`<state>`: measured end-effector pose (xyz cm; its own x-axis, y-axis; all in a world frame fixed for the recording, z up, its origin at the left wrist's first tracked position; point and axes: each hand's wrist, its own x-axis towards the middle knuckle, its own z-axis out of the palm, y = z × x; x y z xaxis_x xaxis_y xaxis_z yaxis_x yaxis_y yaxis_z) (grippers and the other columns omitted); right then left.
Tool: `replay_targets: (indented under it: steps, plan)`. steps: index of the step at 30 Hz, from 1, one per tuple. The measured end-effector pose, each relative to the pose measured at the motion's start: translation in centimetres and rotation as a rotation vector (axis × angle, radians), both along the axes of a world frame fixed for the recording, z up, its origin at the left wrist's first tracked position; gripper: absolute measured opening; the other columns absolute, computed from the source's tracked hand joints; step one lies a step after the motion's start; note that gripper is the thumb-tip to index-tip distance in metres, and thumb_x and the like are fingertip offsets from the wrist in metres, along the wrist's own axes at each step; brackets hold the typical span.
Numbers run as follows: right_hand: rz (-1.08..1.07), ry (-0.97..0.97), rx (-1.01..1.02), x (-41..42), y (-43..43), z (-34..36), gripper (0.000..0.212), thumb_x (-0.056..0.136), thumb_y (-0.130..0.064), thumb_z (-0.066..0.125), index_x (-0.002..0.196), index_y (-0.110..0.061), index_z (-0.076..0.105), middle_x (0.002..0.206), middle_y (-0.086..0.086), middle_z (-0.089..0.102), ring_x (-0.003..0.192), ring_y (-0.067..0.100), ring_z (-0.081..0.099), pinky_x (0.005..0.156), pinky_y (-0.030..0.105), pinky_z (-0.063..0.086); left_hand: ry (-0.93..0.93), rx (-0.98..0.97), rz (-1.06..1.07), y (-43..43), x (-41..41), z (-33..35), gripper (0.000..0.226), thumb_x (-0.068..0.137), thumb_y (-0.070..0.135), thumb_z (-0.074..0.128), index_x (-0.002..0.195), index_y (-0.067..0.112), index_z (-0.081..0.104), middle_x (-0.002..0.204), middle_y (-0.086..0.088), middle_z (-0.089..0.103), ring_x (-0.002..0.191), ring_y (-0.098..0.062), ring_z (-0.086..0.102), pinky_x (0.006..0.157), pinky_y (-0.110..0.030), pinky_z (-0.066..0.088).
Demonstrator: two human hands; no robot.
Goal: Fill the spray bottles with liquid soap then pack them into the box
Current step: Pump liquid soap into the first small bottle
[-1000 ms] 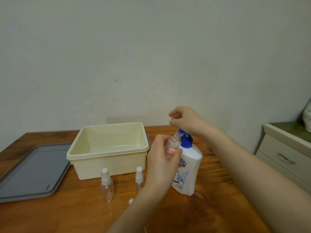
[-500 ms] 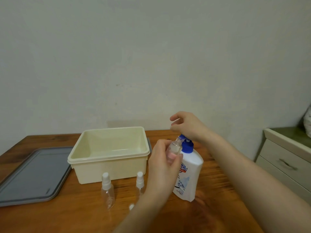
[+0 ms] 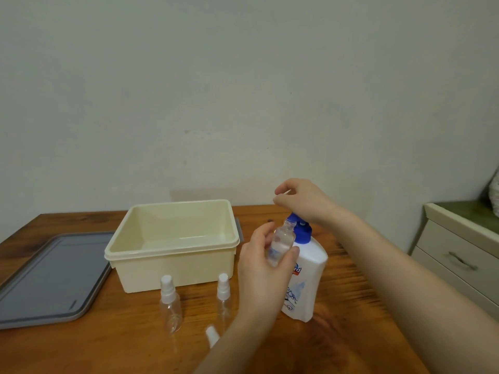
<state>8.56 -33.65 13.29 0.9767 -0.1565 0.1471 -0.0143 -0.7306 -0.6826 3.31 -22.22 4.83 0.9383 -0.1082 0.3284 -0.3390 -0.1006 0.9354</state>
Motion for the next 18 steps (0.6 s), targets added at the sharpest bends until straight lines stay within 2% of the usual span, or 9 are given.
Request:
replay_targets:
  steps: [2,5,8,10,15,16,18]
  plan:
    - [0.000,0.001,-0.007,-0.1,0.0,0.0,0.028,0.091,-0.024,0.050,0.116,-0.014,0.056,0.108,0.002,0.054,0.093,0.018,0.055,0.080,0.028,0.046,0.015,-0.006,-0.014,0.0,0.1,0.0,0.046,0.081,0.026,0.065,0.124,0.034,0.049,0.111,0.010,0.057,0.095,0.002,0.052,0.074,-0.013,0.045]
    - [0.010,0.005,0.058,-0.2,0.1,0.2,0.026,0.093,-0.028,0.048,0.113,-0.013,0.056,0.112,0.007,0.062,0.104,0.026,0.061,0.085,0.036,0.051,0.035,-0.039,-0.044,0.2,0.2,0.1,0.040,0.080,0.021,0.067,0.117,0.031,0.056,0.104,0.014,0.061,0.091,0.006,0.055,0.065,-0.009,0.046]
    - [-0.001,0.004,0.202,-0.3,0.1,0.5,0.031,0.095,-0.034,0.044,0.111,-0.011,0.057,0.109,0.009,0.066,0.096,0.022,0.063,0.064,0.024,0.047,0.052,-0.066,-0.057,0.5,0.5,0.0,0.036,0.078,0.018,0.070,0.109,0.031,0.059,0.098,0.019,0.062,0.089,0.009,0.056,0.064,-0.006,0.045]
    - [-0.011,0.012,0.201,-0.3,0.0,0.7,0.034,0.097,-0.037,0.040,0.112,-0.010,0.057,0.106,0.008,0.067,0.090,0.017,0.061,0.061,0.021,0.043,0.055,-0.076,-0.052,0.7,0.5,0.0,0.036,0.076,0.018,0.071,0.107,0.032,0.058,0.095,0.021,0.061,0.088,0.009,0.056,0.064,-0.002,0.044]
    - [-0.027,-0.036,0.137,-0.3,0.0,0.8,0.034,0.096,-0.034,0.041,0.105,-0.009,0.062,0.102,0.005,0.068,0.100,0.023,0.063,0.075,0.026,0.049,0.058,-0.061,-0.050,1.5,0.4,0.6,0.036,0.077,0.019,0.071,0.106,0.033,0.055,0.095,0.022,0.059,0.089,0.008,0.055,0.058,0.003,0.041]
    - [-0.033,-0.072,0.097,-0.3,0.0,0.8,0.034,0.095,-0.033,0.043,0.101,-0.007,0.064,0.100,0.007,0.069,0.097,0.026,0.064,0.077,0.029,0.050,0.049,-0.059,-0.040,1.8,0.4,0.8,0.035,0.077,0.019,0.071,0.105,0.032,0.054,0.095,0.021,0.059,0.088,0.008,0.055,0.058,0.004,0.040]
    - [-0.051,-0.155,0.005,-0.4,0.2,1.1,0.035,0.093,-0.032,0.047,0.092,-0.004,0.068,0.085,0.011,0.068,0.071,0.021,0.061,0.064,0.027,0.046,0.035,-0.052,-0.015,2.4,0.3,1.0,0.034,0.076,0.020,0.072,0.101,0.032,0.054,0.093,0.020,0.060,0.087,0.007,0.055,0.057,0.005,0.037]
